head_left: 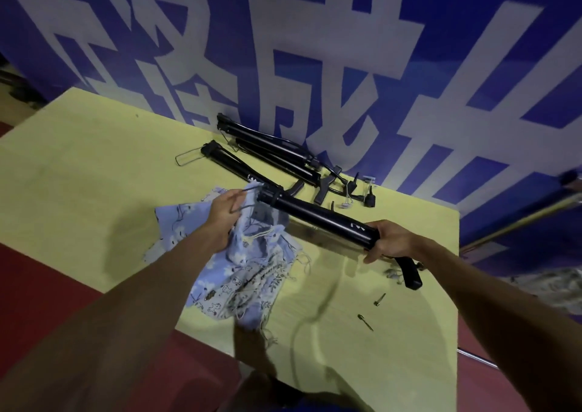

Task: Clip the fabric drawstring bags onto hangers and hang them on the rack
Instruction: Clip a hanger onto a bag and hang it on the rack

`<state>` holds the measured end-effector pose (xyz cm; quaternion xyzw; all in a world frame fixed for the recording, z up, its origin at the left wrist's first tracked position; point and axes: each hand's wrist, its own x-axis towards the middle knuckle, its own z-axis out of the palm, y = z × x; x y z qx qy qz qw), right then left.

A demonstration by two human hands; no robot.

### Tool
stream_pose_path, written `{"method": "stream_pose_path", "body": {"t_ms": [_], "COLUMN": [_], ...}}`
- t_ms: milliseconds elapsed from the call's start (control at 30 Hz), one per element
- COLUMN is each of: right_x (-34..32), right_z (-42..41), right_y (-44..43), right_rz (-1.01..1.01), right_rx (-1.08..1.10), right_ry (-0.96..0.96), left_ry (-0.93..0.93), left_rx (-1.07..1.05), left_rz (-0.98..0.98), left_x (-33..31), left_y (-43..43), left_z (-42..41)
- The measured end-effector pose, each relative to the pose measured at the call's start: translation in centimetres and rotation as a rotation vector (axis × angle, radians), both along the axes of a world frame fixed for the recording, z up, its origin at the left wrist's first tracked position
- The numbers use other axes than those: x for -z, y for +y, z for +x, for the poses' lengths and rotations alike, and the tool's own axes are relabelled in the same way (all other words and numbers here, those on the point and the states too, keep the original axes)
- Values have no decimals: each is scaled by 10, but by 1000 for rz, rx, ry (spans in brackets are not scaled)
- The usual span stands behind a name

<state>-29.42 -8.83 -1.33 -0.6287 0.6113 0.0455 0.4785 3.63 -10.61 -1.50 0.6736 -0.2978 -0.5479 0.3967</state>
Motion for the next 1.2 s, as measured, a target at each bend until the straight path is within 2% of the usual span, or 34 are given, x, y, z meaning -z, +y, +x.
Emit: {"method": "stream_pose_path", "body": {"t_ms": [133, 300, 400, 500, 600, 767, 933, 1067, 1200], "right_x": [-9, -12, -10, -10, -17, -19, -8, 11, 32], "right_z": [6, 16, 26, 43, 65, 108, 140, 147, 140], "right_y": [-6, -12, -12, -14, -22, -39, -46, -45, -38], "right_rz": [-25, -20, 13, 22, -7, -48, -81, -147, -162], "right_rx": [-71, -165, -223, -270, -314, -359, -396, -441, -388], "right_ry": [53, 147, 187, 202, 200, 194, 177, 192, 134], "left_ry": [-421, -566, -537, -451, -402, -275, -183, -198, -177], "left_rx": [194, 245, 267, 418, 566, 623, 559, 382, 228], "left_rz": [-101, -207, -261, -327, -314, -303, -240, -147, -79], "left_x": [-14, -19, -23, -31, -40, -54, -55, -40, -23], "left_y": [7, 11, 12, 14, 18, 23, 19, 14, 12], "left_z": [-29, -32, -31, -35, -45, -57, -47, -32, -32]}}
